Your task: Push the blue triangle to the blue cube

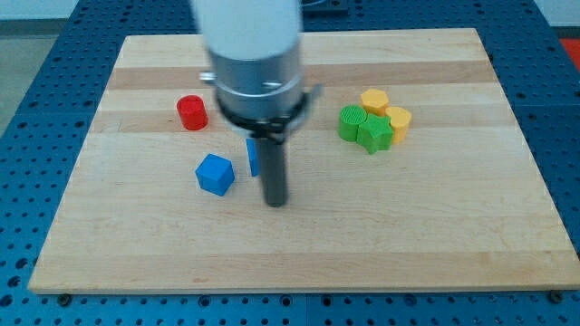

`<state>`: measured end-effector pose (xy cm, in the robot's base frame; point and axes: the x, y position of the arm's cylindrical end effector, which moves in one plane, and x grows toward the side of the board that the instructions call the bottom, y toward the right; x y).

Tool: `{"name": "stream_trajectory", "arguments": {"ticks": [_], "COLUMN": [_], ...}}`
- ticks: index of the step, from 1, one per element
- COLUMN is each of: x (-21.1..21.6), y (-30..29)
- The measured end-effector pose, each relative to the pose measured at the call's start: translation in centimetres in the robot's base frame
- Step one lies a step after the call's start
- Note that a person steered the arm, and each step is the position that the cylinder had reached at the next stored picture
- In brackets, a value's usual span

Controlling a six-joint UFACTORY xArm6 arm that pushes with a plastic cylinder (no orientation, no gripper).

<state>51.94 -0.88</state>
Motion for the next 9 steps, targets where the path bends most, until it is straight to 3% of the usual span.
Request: {"name": "stream_trajectory", "arguments": {"ticks": [3,6,9], "x": [-6.6,-8.1,-6.7], "y": [-0.5,-1.6,-4.9]}}
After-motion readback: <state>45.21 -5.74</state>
